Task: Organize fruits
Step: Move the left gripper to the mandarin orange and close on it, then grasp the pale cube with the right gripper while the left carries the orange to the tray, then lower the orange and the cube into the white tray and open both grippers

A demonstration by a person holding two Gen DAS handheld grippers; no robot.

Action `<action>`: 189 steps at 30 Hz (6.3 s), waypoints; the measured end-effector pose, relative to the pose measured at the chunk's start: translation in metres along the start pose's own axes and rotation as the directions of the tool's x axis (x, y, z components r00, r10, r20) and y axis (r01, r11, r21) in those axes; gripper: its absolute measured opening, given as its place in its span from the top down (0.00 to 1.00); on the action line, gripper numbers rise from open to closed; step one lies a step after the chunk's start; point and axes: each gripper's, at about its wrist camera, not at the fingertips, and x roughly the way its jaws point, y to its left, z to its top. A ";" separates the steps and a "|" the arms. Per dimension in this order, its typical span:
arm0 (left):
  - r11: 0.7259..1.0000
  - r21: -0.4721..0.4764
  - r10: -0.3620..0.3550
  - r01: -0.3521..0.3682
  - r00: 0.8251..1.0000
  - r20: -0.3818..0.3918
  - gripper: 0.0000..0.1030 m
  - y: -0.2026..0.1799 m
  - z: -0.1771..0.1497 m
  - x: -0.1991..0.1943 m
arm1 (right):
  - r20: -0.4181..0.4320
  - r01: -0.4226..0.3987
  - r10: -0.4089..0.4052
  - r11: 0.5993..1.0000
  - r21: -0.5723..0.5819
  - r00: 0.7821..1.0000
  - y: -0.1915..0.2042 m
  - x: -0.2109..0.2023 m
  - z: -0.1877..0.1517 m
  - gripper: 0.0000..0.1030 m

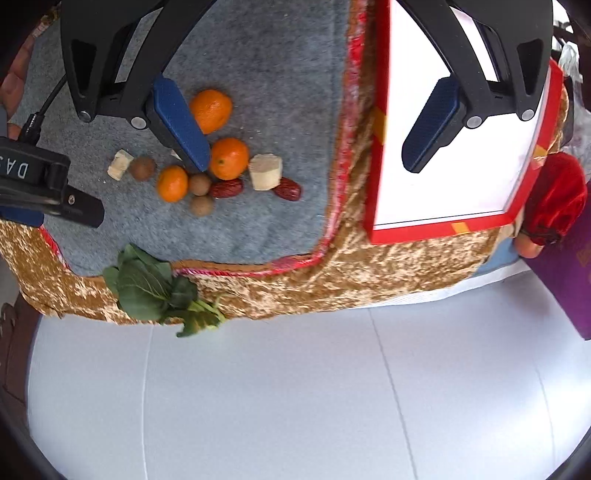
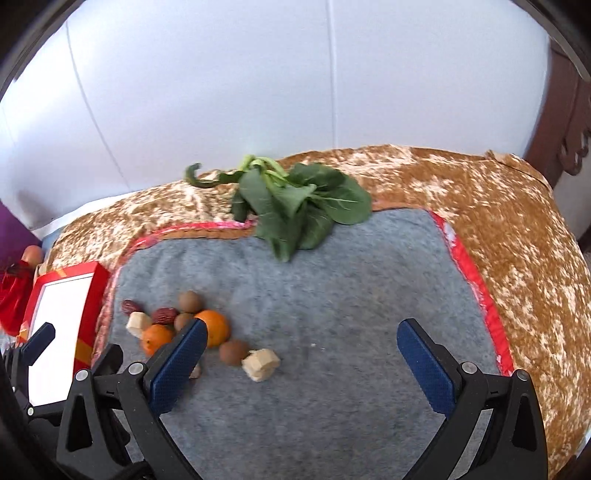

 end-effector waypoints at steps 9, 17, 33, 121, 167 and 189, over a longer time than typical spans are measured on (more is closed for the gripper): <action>0.998 0.031 -0.046 0.048 0.997 -0.054 0.00 -0.003 0.006 0.008 | -0.041 -0.020 0.020 1.000 0.002 0.999 -0.001 -0.005 -0.004 0.01; 0.991 0.062 -0.105 0.119 0.975 -0.195 0.00 0.017 -0.009 0.035 | -0.154 -0.104 0.120 0.989 0.106 0.981 -0.016 0.007 -0.005 0.01; 0.929 0.209 -0.245 0.307 0.929 -0.278 0.15 -0.035 -0.028 0.036 | -0.288 -0.222 0.287 0.945 0.239 0.914 -0.024 0.037 -0.012 0.22; 0.854 -0.415 0.194 -0.313 0.933 -0.303 0.70 0.219 -0.078 0.016 | -0.326 -0.634 0.553 0.734 -0.244 0.766 0.244 0.007 -0.074 0.79; 0.850 -0.384 0.275 -0.361 0.925 -0.261 0.70 0.214 -0.077 0.011 | -0.288 -0.605 0.534 0.723 -0.332 0.795 0.253 -0.003 -0.084 0.76; 0.839 -0.353 0.372 -0.415 0.910 -0.186 0.70 0.209 -0.070 -0.004 | -0.236 -0.613 0.566 0.728 -0.306 0.790 0.242 -0.015 -0.076 0.76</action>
